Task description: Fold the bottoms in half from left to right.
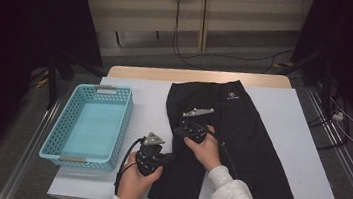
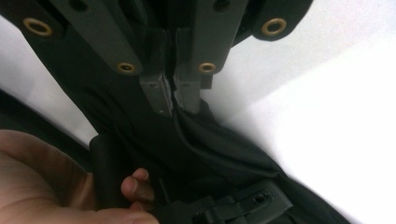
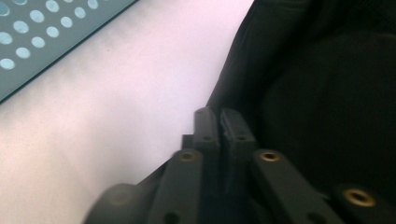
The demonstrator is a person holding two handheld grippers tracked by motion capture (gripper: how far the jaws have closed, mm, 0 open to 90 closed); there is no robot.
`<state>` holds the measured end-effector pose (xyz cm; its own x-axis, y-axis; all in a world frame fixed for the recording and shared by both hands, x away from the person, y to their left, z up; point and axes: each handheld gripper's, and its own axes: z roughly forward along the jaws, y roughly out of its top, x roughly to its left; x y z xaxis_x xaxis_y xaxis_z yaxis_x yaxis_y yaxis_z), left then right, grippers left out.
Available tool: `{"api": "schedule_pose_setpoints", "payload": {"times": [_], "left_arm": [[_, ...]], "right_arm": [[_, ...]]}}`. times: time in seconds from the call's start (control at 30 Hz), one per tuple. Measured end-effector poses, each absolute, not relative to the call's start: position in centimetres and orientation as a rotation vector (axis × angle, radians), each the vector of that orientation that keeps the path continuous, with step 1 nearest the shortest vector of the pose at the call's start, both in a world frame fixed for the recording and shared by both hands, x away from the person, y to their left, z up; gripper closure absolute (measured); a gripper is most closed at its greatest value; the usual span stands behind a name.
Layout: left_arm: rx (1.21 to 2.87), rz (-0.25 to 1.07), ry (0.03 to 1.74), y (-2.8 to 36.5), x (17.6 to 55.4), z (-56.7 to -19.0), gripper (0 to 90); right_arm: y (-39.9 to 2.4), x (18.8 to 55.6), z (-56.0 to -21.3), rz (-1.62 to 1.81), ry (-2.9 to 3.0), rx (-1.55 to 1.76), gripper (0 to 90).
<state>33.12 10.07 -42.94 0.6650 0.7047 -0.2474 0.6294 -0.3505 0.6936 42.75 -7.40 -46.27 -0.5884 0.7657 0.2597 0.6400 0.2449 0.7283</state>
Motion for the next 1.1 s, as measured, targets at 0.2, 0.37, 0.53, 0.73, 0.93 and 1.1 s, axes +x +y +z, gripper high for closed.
{"api": "schedule_pose_setpoints", "payload": {"times": [0.2, 0.37, 0.53, 0.73, 0.93, 1.1], "left_arm": [[2.066, 0.124, 1.035, 10.2, 33.2, -42.9, 86.3], [2.051, 0.112, 1.041, 10.2, 33.4, -43.0, 86.3], [2.015, 0.089, 1.029, 9.5, 33.5, -42.7, 86.4], [2.008, 0.061, 0.989, 8.0, 33.0, -42.6, 86.4], [2.051, 0.033, 0.981, 7.1, 33.0, -43.6, 86.4], [2.051, 0.028, 0.983, 7.1, 33.0, -43.7, 86.3]], "right_arm": [[-7.8, 42.7, -45.8, 1.243, 2.360, 1.317, 90.0], [-9.8, 41.9, -44.2, 1.245, 2.301, 1.313, 90.0], [-12.7, 40.6, -42.6, 1.239, 2.255, 1.304, 90.0], [-15.6, 38.1, -41.8, 1.197, 2.231, 1.299, 90.0], [-16.9, 36.7, -43.5, 1.051, 2.316, 1.282, 89.5], [-15.7, 37.7, -43.3, 1.087, 2.297, 1.187, 78.3]]}}
